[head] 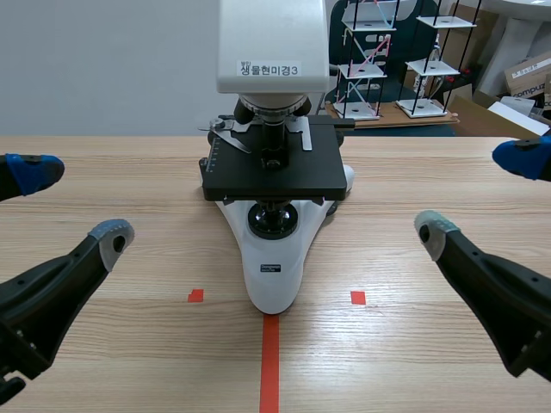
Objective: Return to the home posture
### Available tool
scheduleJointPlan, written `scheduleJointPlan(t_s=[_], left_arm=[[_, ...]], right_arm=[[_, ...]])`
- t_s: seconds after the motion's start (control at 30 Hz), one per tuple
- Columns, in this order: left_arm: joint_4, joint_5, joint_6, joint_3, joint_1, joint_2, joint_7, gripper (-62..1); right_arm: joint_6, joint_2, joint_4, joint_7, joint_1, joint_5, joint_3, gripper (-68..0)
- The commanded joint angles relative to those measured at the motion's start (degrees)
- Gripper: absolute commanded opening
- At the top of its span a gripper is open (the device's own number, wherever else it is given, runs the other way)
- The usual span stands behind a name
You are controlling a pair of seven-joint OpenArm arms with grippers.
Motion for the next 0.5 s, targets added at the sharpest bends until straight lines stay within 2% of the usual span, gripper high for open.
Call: scheduleJointPlan(t_s=[0.0,0.47], left_arm=[[0.26,-0.44,-0.07,-0.15,0.09,0.28,-0.81,-10.3],[0.26,-0.44,-0.07,-0.15,0.09,0.28,-0.81,-10.3]], right_arm=[[-0.04,0.44,0.11,1.09,0.66,0.42,0.39,-7.1],[-0.04,0.46,0.11,1.53,0.68,0.0,0.39,-7.2]])
